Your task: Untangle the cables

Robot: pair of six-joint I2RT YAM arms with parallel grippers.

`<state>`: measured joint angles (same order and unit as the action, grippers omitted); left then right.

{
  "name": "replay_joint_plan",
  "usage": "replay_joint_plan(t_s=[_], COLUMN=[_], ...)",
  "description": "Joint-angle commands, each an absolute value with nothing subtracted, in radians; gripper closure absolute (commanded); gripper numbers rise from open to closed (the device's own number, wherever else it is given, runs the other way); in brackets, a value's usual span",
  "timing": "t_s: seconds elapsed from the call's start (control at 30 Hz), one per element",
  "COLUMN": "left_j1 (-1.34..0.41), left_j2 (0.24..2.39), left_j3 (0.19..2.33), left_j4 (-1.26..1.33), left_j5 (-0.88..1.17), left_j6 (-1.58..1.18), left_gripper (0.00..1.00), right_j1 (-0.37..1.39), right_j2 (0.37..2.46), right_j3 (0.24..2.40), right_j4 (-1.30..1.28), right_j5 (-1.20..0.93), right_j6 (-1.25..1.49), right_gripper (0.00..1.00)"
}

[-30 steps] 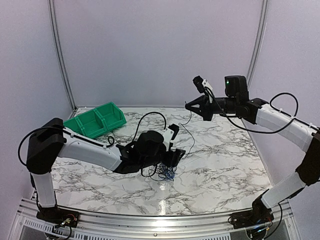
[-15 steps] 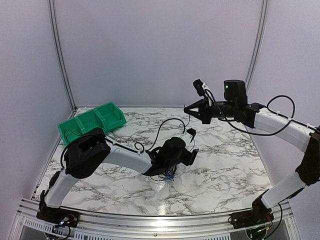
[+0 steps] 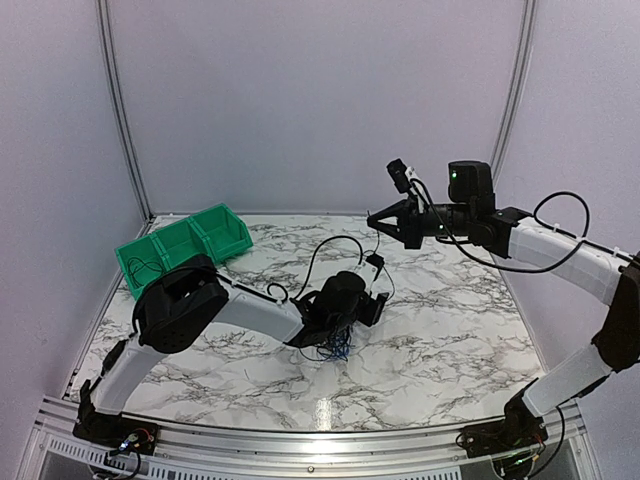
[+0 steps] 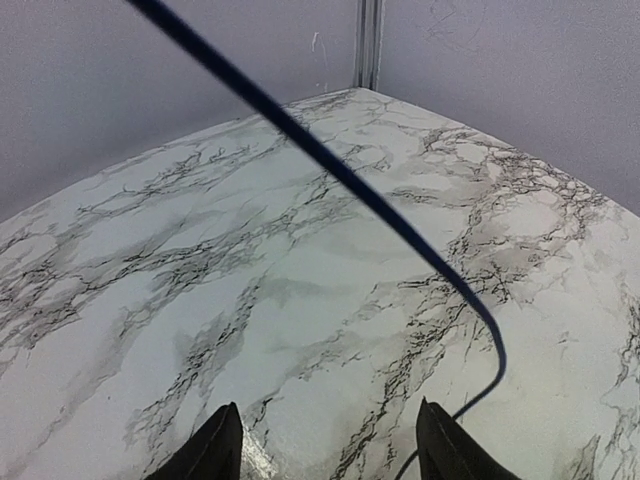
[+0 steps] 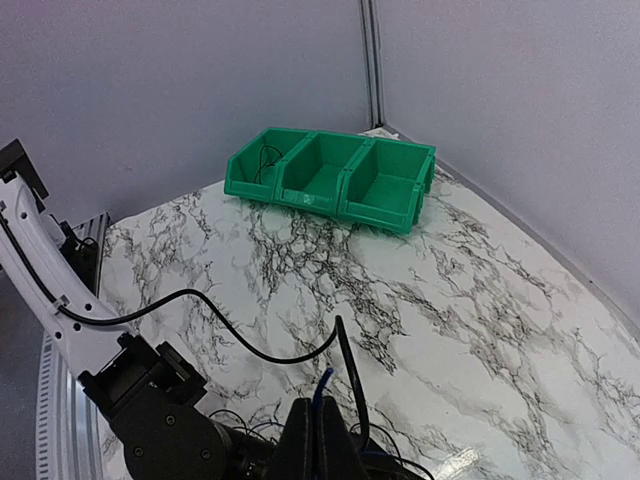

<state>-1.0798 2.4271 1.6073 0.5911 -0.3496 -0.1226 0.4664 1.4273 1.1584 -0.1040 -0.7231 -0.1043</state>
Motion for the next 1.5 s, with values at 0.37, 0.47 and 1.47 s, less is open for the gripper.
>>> replay_joint_plan(t_s=[0.37, 0.47, 1.47], left_j1=[-1.104, -1.114, -1.143], left_j2=[2.508, 2.475, 2.462], left_j3=[1.596, 1.547, 1.449], left_j4=[0.824, 0.825, 1.008], left_j5=[-0.196, -0.341, -0.421], left_j6=[0.006, -0.022, 0.026], left_gripper=[0.42, 0.43, 0.34], right_j1=[0.458, 0.455, 0.453], right_j2=[1.422, 1.418, 1.429], right_j3=[1.163, 1.162, 1.162], right_j4=[-0.066, -0.069, -0.067], right_j5=[-0.767, -0.757, -0.804], right_j6=[-0.071, -0.085, -0.063], right_gripper=[1.0, 1.0, 1.0])
